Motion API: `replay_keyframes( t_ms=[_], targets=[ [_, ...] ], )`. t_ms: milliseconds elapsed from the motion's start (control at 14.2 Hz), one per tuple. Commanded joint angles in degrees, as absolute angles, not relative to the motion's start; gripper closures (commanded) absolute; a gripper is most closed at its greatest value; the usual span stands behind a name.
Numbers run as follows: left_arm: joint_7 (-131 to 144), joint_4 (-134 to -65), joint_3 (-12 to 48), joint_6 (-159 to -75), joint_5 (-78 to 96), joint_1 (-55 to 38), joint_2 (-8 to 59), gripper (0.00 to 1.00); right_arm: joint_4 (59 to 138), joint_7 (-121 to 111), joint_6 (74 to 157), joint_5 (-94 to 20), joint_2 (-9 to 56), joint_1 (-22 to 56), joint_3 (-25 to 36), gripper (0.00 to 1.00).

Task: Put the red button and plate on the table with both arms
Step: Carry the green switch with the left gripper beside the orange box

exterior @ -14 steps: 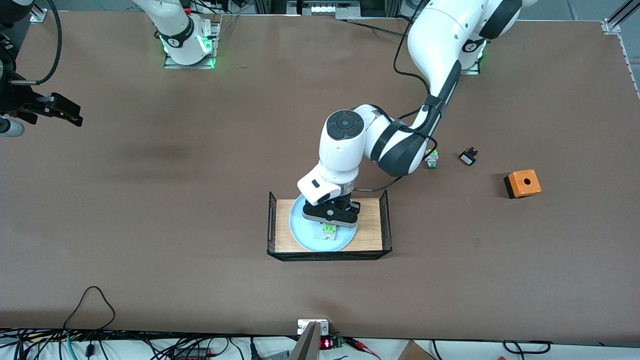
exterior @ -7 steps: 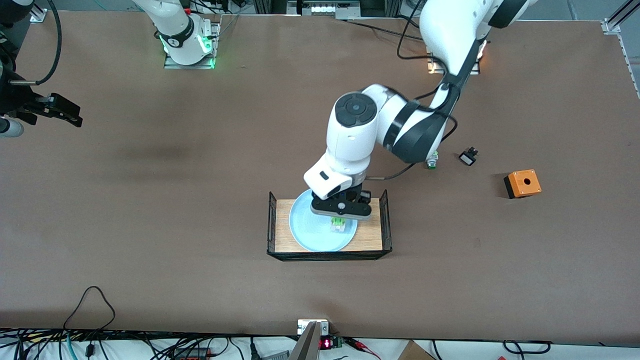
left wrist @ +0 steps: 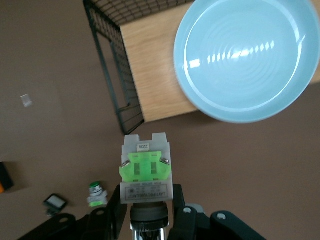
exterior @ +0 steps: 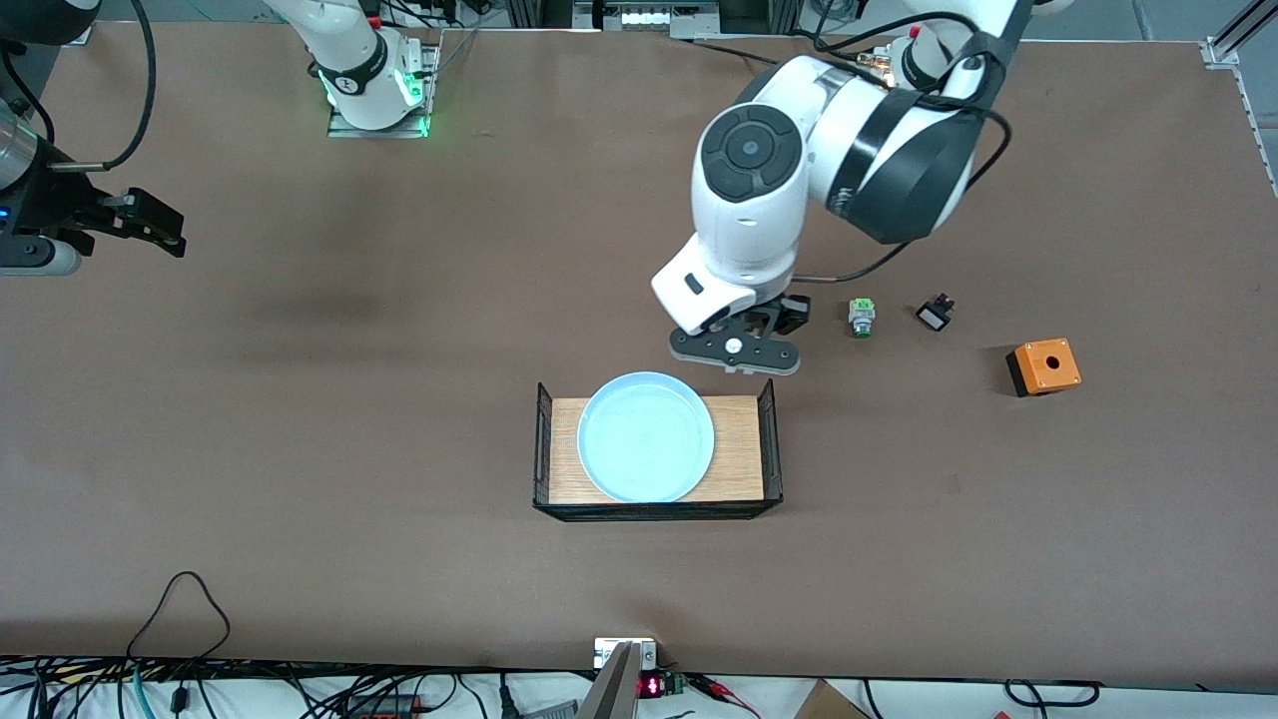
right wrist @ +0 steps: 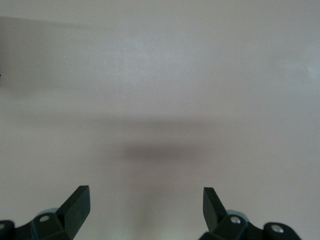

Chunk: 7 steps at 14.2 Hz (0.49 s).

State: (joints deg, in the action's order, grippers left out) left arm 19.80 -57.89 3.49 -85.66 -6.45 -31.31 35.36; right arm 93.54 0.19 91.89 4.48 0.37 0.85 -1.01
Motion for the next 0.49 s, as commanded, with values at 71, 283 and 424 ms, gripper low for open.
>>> replay_keyframes(
  t_ms=[71,283,424],
  targets=[
    [0.4,-62.5,4.3,-81.1,-5.4,-23.6,31.0,0.76,93.2,0.9,90.5,4.5,0.6,1.0,-0.7,0.0],
    [-13.3,-68.5,4.3,-81.6,-5.5,-17.7,28.7,0.76,93.0,1.0,90.0,4.3,0.5,1.2,-0.8,0.0],
    [-22.1,-69.8,4.3,-82.7,-5.5,-13.6,28.8,0.76,92.9,3.4,89.6,4.3,0.5,1.8,-1.1,0.0]
  ],
)
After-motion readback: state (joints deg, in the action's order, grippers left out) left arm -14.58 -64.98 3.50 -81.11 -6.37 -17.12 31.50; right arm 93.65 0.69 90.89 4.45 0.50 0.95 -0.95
